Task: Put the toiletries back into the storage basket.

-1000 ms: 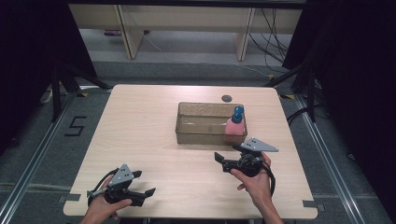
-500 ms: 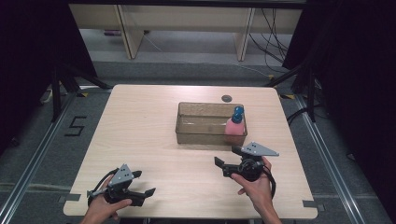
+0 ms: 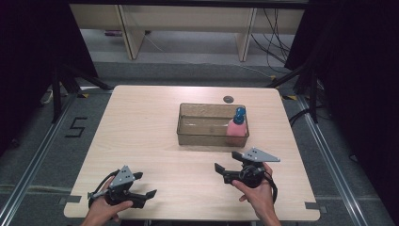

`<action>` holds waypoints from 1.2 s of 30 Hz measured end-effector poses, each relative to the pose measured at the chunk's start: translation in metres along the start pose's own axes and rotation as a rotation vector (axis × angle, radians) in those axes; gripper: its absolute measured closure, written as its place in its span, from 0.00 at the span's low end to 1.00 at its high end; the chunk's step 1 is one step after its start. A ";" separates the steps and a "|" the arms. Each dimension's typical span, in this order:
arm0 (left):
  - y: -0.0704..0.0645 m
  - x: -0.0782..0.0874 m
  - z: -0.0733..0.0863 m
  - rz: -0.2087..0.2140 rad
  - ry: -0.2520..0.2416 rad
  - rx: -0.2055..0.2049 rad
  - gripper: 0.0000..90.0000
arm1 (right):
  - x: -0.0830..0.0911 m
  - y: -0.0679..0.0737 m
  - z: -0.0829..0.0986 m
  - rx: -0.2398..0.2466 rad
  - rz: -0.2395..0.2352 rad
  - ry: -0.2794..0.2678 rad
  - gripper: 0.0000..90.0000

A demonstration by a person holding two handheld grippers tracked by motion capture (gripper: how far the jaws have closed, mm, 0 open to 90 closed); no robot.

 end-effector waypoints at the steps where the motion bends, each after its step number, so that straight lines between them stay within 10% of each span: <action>1: 0.000 0.000 0.000 0.001 0.000 0.000 0.16 | -0.002 0.001 0.001 -0.004 -0.004 -0.003 0.17; 36: 0.000 -0.001 -0.001 -0.002 -0.007 0.005 0.16 | 0.002 0.015 0.027 0.005 -0.040 0.039 0.17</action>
Point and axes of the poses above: each handheld gripper's, and its own axes: x roughly backward along the jaws, z roughly out of its underside, y roughly to its left, the point moved 10 cm from there along -x, roughly forward along the jaws, and after that the axes turned 13 degrees about y, right-handed, at the moved point
